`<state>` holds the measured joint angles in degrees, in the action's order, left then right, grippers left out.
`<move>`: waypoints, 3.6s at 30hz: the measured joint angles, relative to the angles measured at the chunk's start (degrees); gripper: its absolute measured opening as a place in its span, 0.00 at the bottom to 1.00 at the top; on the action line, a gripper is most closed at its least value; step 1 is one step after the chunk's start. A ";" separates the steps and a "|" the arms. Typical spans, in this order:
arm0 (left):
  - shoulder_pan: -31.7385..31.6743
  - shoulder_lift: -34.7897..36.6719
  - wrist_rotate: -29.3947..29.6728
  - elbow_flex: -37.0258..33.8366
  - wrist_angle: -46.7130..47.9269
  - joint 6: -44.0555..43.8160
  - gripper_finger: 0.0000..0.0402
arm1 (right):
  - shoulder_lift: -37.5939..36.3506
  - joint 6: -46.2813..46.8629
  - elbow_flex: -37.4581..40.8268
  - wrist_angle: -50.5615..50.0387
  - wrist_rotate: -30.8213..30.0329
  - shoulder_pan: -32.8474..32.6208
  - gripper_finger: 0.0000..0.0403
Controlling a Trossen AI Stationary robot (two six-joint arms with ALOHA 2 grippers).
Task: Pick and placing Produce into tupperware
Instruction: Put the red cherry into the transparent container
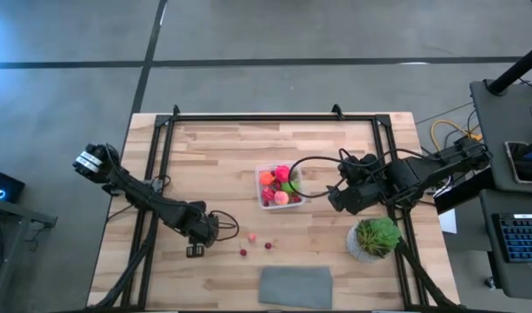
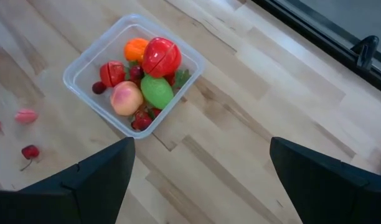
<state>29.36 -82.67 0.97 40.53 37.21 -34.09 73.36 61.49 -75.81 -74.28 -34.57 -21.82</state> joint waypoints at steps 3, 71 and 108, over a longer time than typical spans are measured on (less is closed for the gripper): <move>-0.02 0.13 -0.06 0.15 0.29 -0.02 0.14 | -0.07 0.00 0.00 0.01 0.00 0.00 0.91; -4.26 -6.67 1.09 23.17 1.56 24.92 0.69 | -7.10 2.93 1.09 -4.26 -4.50 1.66 0.91; -0.15 -21.07 4.02 31.18 -2.20 7.39 0.50 | -27.51 -29.72 18.54 17.91 27.73 2.71 0.91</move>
<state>29.21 -103.75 4.99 71.72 35.01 -26.70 45.85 31.77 -57.28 -56.37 -6.84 -19.11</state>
